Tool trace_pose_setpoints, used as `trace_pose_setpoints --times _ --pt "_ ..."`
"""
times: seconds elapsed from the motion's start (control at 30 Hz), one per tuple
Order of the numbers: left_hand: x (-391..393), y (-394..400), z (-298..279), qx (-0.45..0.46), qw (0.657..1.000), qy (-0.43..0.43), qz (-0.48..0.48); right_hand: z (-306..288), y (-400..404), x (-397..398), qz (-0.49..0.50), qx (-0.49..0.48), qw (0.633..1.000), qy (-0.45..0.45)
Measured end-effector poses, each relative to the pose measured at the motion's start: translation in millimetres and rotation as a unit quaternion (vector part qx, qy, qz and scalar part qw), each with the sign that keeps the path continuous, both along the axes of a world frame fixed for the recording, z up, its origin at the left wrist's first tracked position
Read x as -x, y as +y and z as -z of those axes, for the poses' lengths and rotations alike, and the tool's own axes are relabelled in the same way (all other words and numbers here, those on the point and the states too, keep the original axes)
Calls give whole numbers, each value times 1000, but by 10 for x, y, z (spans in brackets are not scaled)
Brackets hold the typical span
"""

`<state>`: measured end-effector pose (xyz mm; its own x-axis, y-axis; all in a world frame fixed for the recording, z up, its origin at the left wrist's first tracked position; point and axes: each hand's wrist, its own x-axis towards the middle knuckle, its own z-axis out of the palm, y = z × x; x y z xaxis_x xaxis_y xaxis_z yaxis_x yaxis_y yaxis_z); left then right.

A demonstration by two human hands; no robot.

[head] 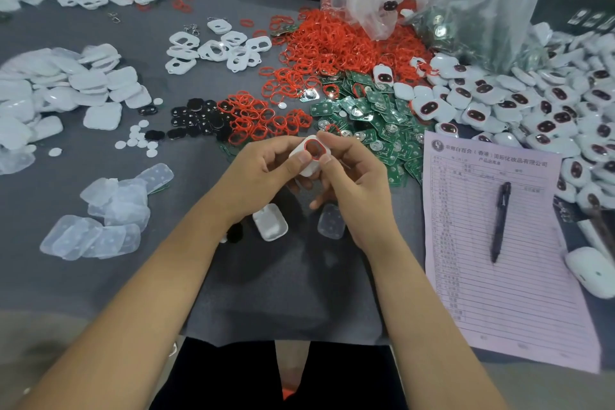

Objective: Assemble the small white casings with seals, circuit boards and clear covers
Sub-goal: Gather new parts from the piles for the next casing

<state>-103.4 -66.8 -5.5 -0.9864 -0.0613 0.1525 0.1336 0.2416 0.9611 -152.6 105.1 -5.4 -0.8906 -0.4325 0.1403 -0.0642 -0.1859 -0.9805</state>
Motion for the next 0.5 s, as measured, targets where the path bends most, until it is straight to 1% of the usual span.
trace_pose_setpoints --times 0.1,0.2,0.23,0.4,0.5 --pt "8 23 18 -6 1000 -3 8 14 1 12 6 -17 1000 0" --pt "5 27 -5 43 998 17 30 27 3 24 12 -28 1000 6" --pt "7 30 -4 46 998 18 29 31 5 30 11 -30 999 4" --pt "1 11 -5 -8 1000 2 9 28 6 35 4 -32 999 2" --pt "4 0 -13 1 1000 10 5 23 2 35 4 -32 999 2"
